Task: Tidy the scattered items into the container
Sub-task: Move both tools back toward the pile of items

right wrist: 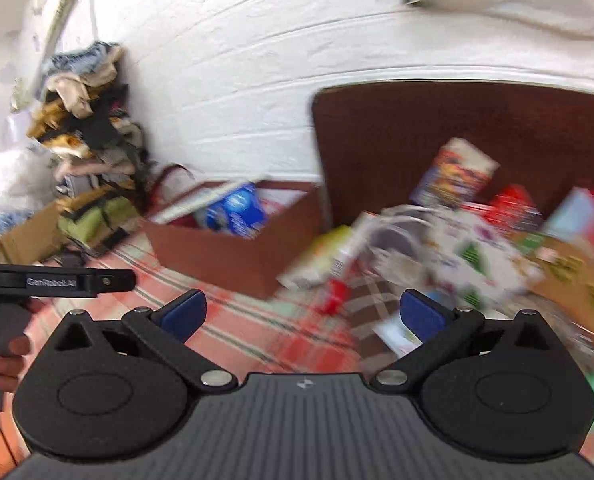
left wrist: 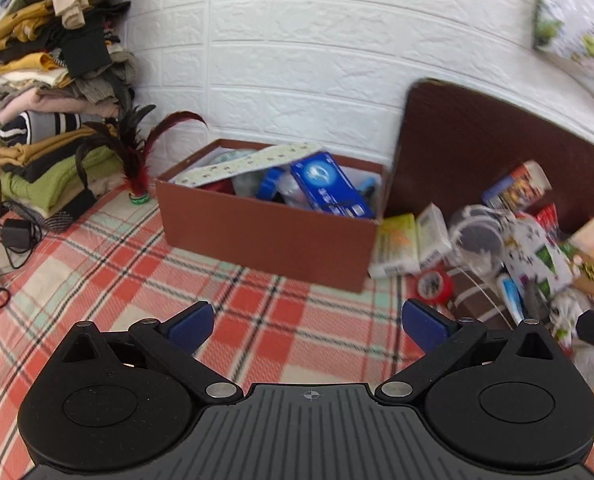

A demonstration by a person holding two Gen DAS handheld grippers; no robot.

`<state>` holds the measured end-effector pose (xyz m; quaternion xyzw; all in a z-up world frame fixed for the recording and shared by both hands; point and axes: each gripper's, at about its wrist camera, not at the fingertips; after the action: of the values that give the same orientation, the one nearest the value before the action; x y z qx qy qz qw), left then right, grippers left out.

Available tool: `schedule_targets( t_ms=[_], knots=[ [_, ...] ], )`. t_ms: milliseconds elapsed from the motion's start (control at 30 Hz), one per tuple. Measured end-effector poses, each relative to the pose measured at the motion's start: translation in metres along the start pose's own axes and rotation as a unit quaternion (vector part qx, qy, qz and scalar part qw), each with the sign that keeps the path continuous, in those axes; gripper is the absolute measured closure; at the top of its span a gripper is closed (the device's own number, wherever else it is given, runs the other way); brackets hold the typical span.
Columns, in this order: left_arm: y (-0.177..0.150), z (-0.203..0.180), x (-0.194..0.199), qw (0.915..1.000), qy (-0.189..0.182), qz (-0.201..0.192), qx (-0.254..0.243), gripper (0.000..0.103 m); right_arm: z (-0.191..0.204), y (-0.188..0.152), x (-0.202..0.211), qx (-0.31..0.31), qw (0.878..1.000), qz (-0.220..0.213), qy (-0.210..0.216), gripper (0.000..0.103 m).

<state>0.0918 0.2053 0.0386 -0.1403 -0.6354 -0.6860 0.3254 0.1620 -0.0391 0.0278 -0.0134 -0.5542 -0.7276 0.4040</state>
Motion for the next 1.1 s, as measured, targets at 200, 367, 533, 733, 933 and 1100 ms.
schedule_targets(
  t_ms=[200,367,533,733,933,1100],
  knots=[
    [-0.035,-0.055,0.029,0.9995,-0.003,-0.007,-0.032,0.0,-0.018,-0.03,0.05,0.023,0.997,-0.021,-0.067,0.001],
    [-0.054,-0.091,0.045,0.9986,-0.042,-0.002,-0.03,0.0,-0.028,-0.046,0.077,0.015,0.997,-0.024,-0.076,0.001],
    [-0.062,-0.121,0.054,0.9972,-0.052,-0.009,-0.054,0.0,-0.035,-0.059,0.098,0.015,0.996,-0.032,-0.088,0.001],
    [-0.067,-0.145,0.054,0.995,-0.078,-0.008,-0.063,0.0,-0.052,-0.071,0.113,0.008,0.993,-0.037,-0.11,0.001],
    [-0.056,-0.168,0.035,0.9924,-0.094,0.0,-0.08,0.0,-0.079,-0.068,0.107,-0.009,0.991,-0.033,-0.13,0.001],
    [-0.046,-0.182,0.012,0.9908,-0.102,0.012,-0.087,0.0,-0.104,-0.06,0.091,-0.028,0.989,-0.026,-0.146,0.001]
  ],
)
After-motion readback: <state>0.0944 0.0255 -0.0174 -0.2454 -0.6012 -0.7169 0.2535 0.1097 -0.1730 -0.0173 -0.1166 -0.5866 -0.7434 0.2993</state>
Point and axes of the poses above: each gripper's, at about its wrist camera, not at the fingertips, and x roughly against the way its jaws point, z to its left, y to its top, and after that the axes turned 14 degrees about -x, right-handed
